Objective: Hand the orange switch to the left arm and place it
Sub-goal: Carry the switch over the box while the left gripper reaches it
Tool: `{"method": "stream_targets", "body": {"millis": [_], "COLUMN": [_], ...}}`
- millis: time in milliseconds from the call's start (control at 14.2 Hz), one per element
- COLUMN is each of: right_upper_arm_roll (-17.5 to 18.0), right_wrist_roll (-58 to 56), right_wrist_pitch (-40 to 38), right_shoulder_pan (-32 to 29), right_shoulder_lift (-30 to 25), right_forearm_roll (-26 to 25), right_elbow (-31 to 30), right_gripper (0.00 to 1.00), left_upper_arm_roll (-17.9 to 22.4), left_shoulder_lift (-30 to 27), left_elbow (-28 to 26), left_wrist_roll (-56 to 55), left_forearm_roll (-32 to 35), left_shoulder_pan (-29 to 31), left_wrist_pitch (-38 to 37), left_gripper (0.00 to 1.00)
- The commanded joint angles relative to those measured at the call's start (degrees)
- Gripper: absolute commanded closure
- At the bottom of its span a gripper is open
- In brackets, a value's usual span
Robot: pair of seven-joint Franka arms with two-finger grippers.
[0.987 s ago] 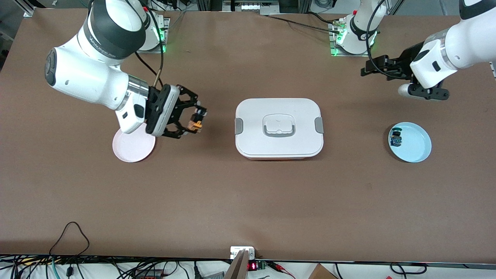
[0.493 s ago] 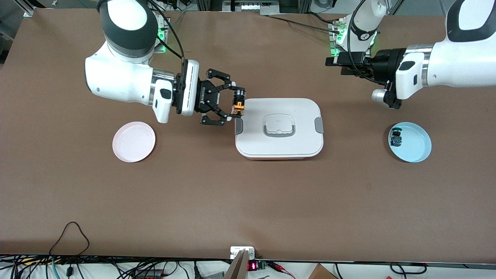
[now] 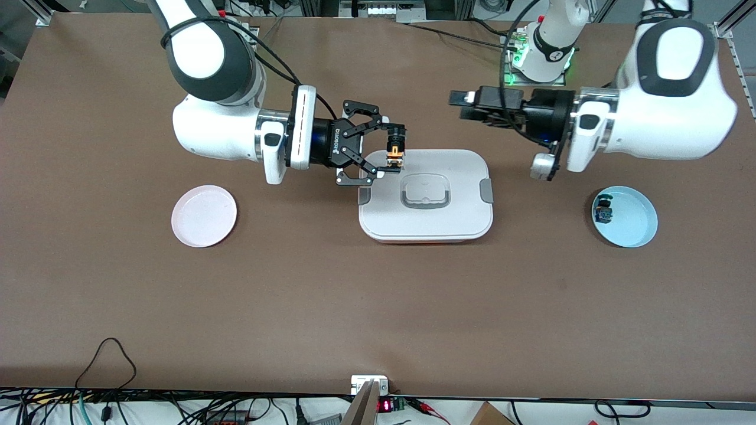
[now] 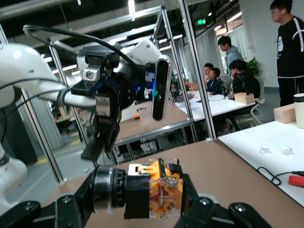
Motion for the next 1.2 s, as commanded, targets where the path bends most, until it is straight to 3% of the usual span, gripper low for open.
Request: {"method": "stream_targets", "body": {"millis": [0, 211, 493, 1128], "right_upper_arm_roll": [0.00, 0.00, 0.00, 0.00], "right_wrist_roll": [-1.04, -0.95, -0.95, -0.87], "right_wrist_pitch": [0.45, 0.10, 0.45, 0.54], "right_shoulder_pan": [1.44, 1.45, 2.24, 2.24], "right_shoulder_lift": [0.34, 0.34, 0.34, 0.34], "right_forearm_roll": [6.19, 6.21, 6.56, 6.64], "right_elbow": [0.88, 0.88, 0.88, 0.79], "right_gripper": [0.91, 0.91, 0.91, 0.91], "left_upper_arm_roll": [-2.35, -2.44, -4.28, -4.64], "left_shoulder_lift": [0.36, 4.14, 4.06, 2.39], "left_elbow": [-1.02, -0.49, -0.32, -0.84], "left_wrist_roll": [2.81, 14.13, 14.33, 14.16], "left_forearm_roll": [-3.70, -3.97, -7.21, -7.66], "left_shoulder_pan": [-0.41, -0.42, -0.94, -1.73], "left_wrist_pitch": [6.94, 7.84, 14.60, 15.66], "left_gripper": [0.00, 0.00, 0.00, 0.00]}}
